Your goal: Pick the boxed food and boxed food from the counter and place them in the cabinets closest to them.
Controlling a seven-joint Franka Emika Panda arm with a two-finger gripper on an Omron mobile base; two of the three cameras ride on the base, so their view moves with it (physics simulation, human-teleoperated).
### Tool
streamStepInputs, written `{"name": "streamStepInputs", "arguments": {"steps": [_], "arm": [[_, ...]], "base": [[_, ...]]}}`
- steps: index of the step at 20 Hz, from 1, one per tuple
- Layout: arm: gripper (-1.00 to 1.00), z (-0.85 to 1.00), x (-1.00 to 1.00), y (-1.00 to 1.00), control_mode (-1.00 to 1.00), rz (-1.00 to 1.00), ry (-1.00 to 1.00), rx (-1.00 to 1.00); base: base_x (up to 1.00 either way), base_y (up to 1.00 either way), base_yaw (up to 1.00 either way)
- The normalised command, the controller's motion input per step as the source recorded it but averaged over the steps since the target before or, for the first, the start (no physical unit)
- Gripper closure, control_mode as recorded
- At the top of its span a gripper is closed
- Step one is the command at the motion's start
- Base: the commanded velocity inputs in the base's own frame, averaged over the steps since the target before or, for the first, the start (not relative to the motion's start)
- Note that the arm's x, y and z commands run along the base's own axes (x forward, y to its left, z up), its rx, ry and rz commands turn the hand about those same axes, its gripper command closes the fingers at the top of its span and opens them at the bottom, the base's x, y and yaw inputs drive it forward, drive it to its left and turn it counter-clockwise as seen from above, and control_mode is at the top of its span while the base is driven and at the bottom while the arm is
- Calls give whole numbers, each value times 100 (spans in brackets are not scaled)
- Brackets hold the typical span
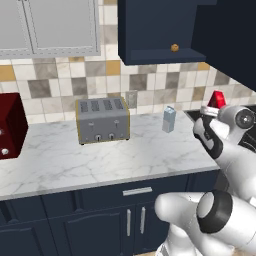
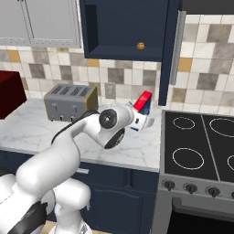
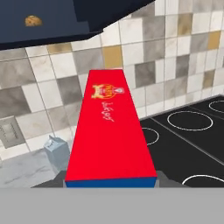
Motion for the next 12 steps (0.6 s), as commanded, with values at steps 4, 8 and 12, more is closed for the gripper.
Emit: {"name": "streamStepInputs", "arguments": {"steps": [4, 8, 12], "arm": [[100, 59, -12, 24, -100, 0, -8, -3], [100, 58, -7, 22, -100, 0, -2, -4], [100, 52, -9, 18, -100, 3, 0, -5]], "base": [[0, 0, 0], [0, 0, 0], [0, 0, 0]]}}
